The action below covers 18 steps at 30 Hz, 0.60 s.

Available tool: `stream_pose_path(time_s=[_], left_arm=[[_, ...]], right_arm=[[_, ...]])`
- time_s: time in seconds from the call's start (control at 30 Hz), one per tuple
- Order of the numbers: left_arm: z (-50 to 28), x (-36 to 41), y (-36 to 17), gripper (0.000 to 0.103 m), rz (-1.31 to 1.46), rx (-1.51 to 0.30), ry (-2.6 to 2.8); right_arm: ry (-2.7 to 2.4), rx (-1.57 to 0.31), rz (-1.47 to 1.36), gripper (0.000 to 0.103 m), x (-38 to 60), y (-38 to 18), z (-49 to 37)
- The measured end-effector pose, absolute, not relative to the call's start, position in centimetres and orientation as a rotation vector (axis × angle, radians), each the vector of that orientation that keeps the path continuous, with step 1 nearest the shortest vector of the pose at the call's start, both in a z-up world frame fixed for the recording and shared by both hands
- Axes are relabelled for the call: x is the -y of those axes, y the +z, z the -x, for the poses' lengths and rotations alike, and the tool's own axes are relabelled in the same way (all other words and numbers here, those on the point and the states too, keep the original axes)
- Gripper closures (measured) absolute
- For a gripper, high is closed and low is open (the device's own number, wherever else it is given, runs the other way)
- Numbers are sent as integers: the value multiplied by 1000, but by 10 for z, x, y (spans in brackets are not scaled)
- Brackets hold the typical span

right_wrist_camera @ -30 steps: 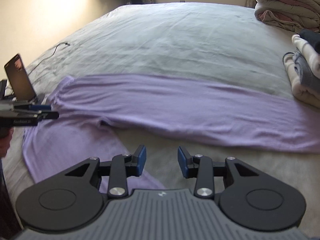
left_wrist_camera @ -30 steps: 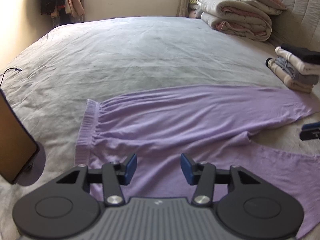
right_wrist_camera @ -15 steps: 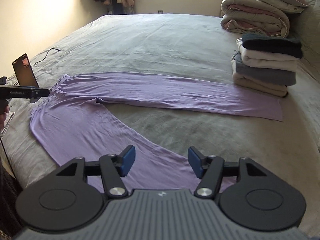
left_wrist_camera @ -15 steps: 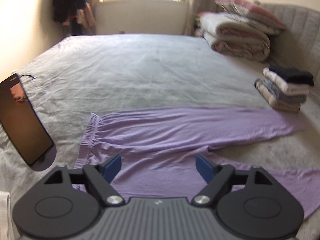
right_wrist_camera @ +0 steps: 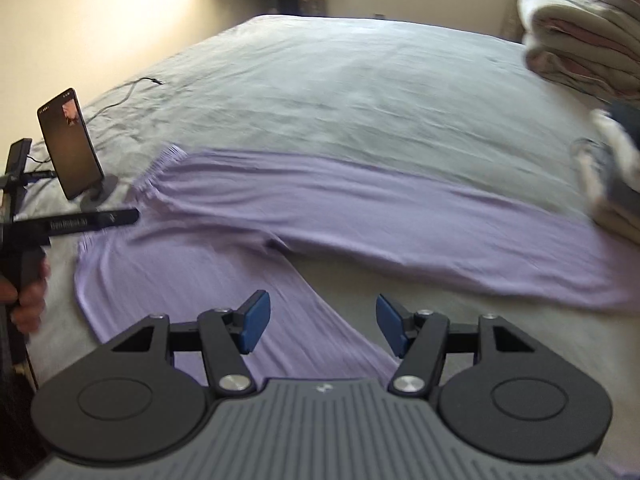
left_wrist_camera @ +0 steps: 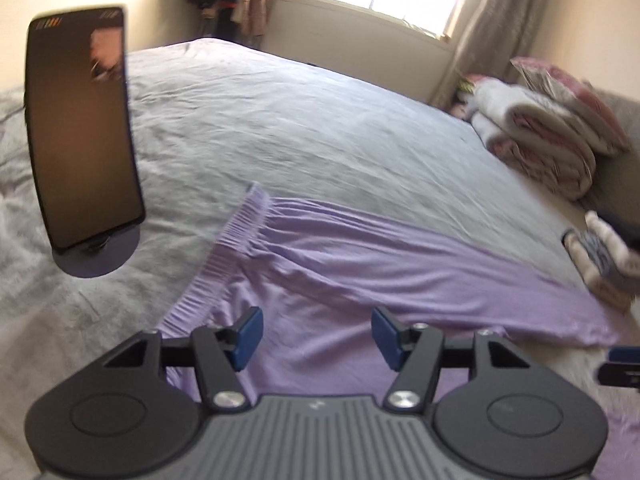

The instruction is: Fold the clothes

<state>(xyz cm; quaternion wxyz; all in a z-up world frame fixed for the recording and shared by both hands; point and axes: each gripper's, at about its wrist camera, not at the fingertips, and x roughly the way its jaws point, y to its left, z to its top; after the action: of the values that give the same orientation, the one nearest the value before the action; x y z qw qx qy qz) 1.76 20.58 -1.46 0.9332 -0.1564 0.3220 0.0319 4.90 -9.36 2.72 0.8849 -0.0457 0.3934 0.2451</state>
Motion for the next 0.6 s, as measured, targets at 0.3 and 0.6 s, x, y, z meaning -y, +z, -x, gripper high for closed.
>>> stream_pose_path(time_s=[0.3, 0.6], left_arm=[[-19, -227, -22, 45, 370, -563, -72], [-33, -231, -51, 52, 362, -626, -85]], right_arm=[[643, -808, 240, 40, 2, 12, -123], [718, -808, 283, 34, -53, -3, -183]])
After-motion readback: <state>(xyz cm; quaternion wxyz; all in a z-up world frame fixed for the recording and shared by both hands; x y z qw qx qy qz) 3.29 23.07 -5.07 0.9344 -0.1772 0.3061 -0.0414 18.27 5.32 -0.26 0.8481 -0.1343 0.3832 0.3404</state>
